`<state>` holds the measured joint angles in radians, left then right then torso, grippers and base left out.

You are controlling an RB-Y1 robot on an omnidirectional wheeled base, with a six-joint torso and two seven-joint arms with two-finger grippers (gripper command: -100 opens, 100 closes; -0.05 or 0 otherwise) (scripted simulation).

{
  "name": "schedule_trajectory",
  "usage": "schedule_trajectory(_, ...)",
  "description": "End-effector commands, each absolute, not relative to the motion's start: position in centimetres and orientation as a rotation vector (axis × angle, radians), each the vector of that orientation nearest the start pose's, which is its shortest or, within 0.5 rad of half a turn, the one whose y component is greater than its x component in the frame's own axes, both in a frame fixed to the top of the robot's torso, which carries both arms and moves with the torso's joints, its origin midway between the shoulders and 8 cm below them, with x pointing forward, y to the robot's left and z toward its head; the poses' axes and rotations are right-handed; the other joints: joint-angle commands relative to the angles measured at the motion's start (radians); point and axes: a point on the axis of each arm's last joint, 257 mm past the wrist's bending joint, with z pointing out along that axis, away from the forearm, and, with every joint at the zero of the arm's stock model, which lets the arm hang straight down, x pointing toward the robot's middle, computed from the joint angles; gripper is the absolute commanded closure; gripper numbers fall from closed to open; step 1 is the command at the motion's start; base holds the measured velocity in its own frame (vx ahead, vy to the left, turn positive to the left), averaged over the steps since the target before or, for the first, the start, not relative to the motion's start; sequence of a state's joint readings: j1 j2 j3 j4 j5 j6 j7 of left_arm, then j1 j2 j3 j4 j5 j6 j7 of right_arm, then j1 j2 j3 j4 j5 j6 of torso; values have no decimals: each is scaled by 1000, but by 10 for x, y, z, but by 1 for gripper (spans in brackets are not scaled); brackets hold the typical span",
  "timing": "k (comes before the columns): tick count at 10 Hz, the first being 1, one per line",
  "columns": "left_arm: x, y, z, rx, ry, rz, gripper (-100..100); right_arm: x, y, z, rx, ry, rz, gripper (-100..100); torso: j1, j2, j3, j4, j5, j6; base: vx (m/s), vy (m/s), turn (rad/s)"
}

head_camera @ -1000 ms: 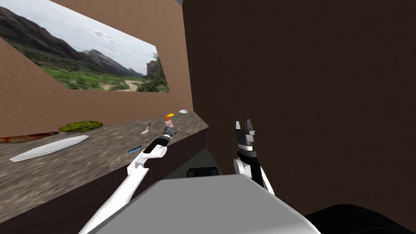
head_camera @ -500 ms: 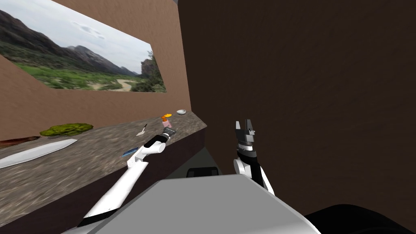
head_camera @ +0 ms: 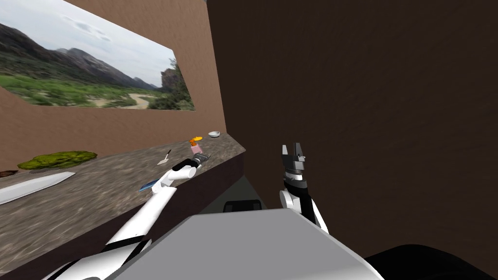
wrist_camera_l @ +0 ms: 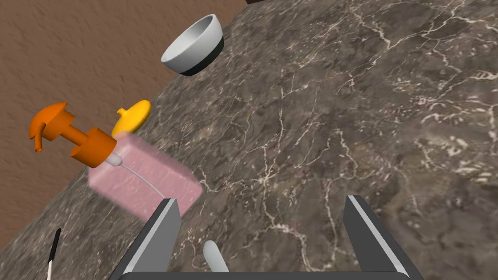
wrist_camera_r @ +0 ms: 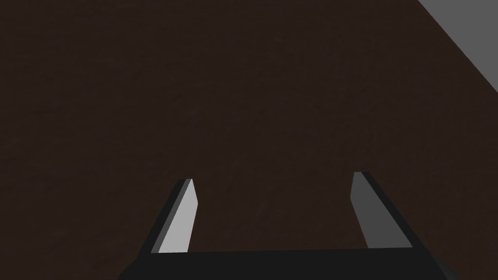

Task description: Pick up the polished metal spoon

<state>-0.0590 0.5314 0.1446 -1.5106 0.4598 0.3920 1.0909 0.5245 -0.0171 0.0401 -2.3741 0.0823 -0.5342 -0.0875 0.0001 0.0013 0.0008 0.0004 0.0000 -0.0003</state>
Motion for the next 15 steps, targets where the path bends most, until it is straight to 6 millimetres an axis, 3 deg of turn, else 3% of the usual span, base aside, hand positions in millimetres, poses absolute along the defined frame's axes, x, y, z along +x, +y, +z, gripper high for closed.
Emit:
schedule_trajectory(1,537,462,-253,-2284,389,-1497,-100,320,-251,62,545,583,1389,0,0,0,0,0,0,0,-25,0,-60)
schedule_trajectory(2,540,477,-255,-2328,326,-1472,-100,320,-251,62,545,583,1389,0,0,0,0,0,0,-1,-30,-3,-100)
schedule_trajectory(5,534,494,-273,-2422,248,-1386,-100,320,-251,63,545,583,1389,0,0,1,0,0,0,0,-30,-2,-79)
schedule_trajectory(6,534,510,-276,-2462,172,-1356,-100,320,-251,62,545,583,1389,0,0,0,0,0,0,-1,-32,1,-102)
schedule_trajectory(7,531,510,-281,-2482,172,-1329,-100,320,-251,62,545,583,1389,0,0,0,0,0,0,0,-27,2,-54)
schedule_trajectory(8,529,524,-285,-2521,94,-1294,-100,320,-251,62,545,583,1389,0,0,0,0,0,0,-1,-31,-3,-92)
schedule_trajectory(15,508,558,-308,-2669,-144,-1101,-100,320,-251,62,545,583,1389,0,0,0,0,0,0,0,-29,-2,-75)
